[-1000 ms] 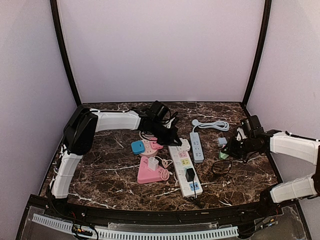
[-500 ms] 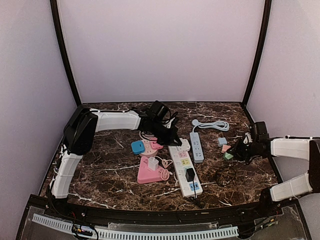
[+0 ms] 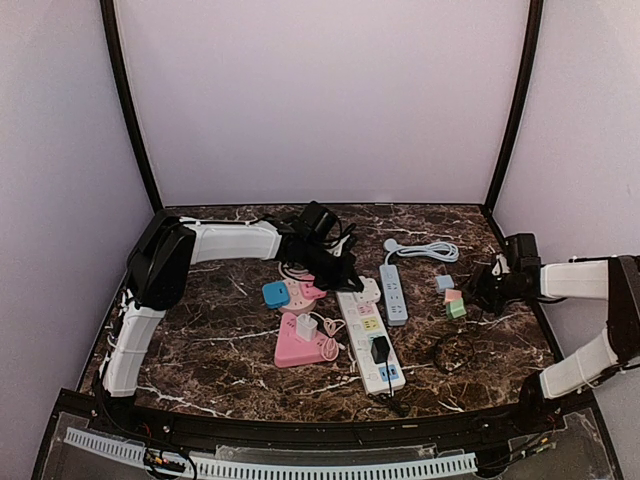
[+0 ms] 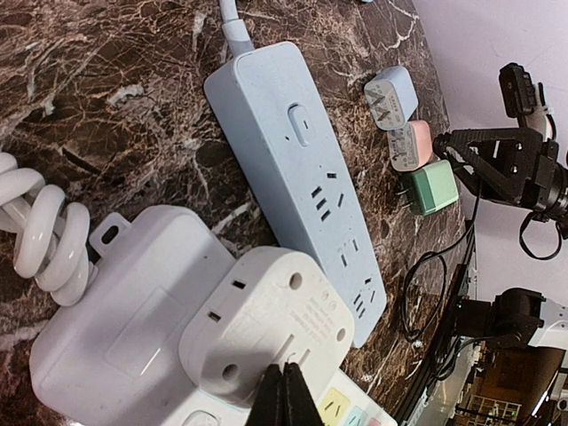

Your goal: Pull the plug off the socket

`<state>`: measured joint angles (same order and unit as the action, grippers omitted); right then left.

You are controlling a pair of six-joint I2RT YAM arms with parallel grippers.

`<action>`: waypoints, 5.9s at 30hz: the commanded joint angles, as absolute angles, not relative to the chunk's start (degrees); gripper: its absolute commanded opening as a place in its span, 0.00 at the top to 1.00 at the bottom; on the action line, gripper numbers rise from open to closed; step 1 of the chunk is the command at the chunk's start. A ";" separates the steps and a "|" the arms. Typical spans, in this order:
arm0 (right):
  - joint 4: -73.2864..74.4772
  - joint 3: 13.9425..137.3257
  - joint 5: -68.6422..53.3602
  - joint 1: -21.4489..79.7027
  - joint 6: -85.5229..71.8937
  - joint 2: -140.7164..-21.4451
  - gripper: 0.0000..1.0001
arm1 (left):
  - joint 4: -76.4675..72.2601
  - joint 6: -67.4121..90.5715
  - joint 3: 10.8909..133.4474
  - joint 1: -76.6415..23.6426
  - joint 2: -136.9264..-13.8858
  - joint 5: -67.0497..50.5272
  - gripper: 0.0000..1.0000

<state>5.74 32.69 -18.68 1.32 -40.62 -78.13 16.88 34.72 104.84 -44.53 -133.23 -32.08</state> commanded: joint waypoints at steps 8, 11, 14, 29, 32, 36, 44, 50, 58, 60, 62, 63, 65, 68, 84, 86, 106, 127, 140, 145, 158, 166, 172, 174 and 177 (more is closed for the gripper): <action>11.41 37.26 -15.39 0.77 -34.12 -74.57 0.36 | 21.40 34.32 105.25 -44.60 -133.81 -31.25 1.00; 13.85 38.85 -13.67 2.67 -32.72 -73.67 0.36 | 21.41 34.28 105.22 -44.51 -133.72 -31.19 1.00; 16.82 40.93 -10.85 5.91 -31.73 -73.73 0.38 | 21.30 34.40 105.31 -44.56 -133.59 -31.35 1.00; 29.76 50.55 -1.14 36.10 -36.75 -74.93 0.38 | 21.33 33.36 105.38 -44.61 -131.18 -32.97 0.98; 31.95 53.25 1.27 43.48 -39.18 -77.10 0.38 | 21.42 33.06 105.31 -44.62 -130.86 -33.19 0.98; 35.19 57.33 4.34 51.52 -42.19 -81.87 0.39 | 21.32 32.88 105.03 -44.59 -130.70 -33.51 0.98; 41.84 63.71 9.04 61.30 -47.88 -89.97 0.41 | 20.48 32.99 104.85 -44.72 -130.89 -34.02 0.98; 44.70 65.22 10.73 64.40 -50.76 -92.76 0.44 | 19.83 33.45 104.81 -44.85 -131.48 -34.38 0.97; 47.01 67.28 12.45 65.74 -52.26 -95.07 0.54 | 19.33 33.90 104.85 -45.34 -132.39 -34.73 0.97; 47.23 67.70 12.69 65.89 -52.29 -95.62 0.59 | 19.40 33.92 104.85 -45.35 -132.54 -34.73 0.97; 47.53 68.18 12.79 65.93 -52.13 -96.22 0.65 | 19.34 33.97 104.69 -45.35 -132.73 -34.65 0.97; 48.04 68.59 12.90 66.07 -52.05 -96.64 0.68 | 19.40 33.99 104.68 -45.35 -132.89 -34.63 0.97; 49.14 69.47 13.40 66.31 -51.89 -97.45 0.74 | 19.41 34.13 104.49 -45.35 -132.93 -34.61 0.97; 50.40 70.36 14.22 66.68 -51.72 -98.10 0.77 | 19.21 34.14 104.03 -45.35 -133.02 -34.52 0.98; 49.11 71.19 15.15 64.30 -48.64 -95.52 0.86 | 22.81 32.43 103.87 -46.76 -135.77 -30.86 0.97; 48.09 70.09 14.42 63.21 -48.11 -94.38 0.86 | 23.49 31.93 104.04 -47.02 -136.04 -30.32 0.98; 52.72 73.80 19.11 64.59 -46.19 -99.44 0.89 | 27.20 31.17 106.03 -48.07 -138.86 -29.06 0.98; 41.40 63.24 9.36 58.56 -45.53 -87.25 0.89 | 28.50 30.92 106.00 -48.33 -139.47 -29.02 0.98; 46.13 66.65 14.06 59.36 -44.74 -85.89 0.88 | 29.42 30.76 106.99 -48.52 -139.42 -29.04 0.98; 45.42 64.31 14.58 54.27 -43.39 -80.99 0.87 | 29.94 30.60 108.47 -48.50 -138.41 -29.23 0.98; 35.09 63.07 10.25 27.83 -32.36 -70.35 0.86 | 31.67 30.09 113.09 -48.52 -136.72 -29.40 0.98; 30.12 65.04 7.50 12.49 -27.89 -72.41 0.86 | 32.19 29.97 113.78 -48.52 -135.70 -29.07 0.98; 24.44 62.28 2.18 1.77 -28.26 -73.27 0.86 | 32.68 29.71 113.76 -48.52 -135.10 -28.75 0.98; 24.04 62.42 1.24 0.55 -27.99 -75.08 0.86 | 32.69 29.77 113.84 -48.52 -135.13 -28.75 0.98; 21.74 61.59 -2.01 -3.42 -28.17 -77.51 0.86 | 32.77 29.79 113.85 -48.52 -135.09 -28.79 0.98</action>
<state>27.00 63.22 3.49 -0.25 -28.88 -74.41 28.01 30.61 113.49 -47.66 -136.00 -29.08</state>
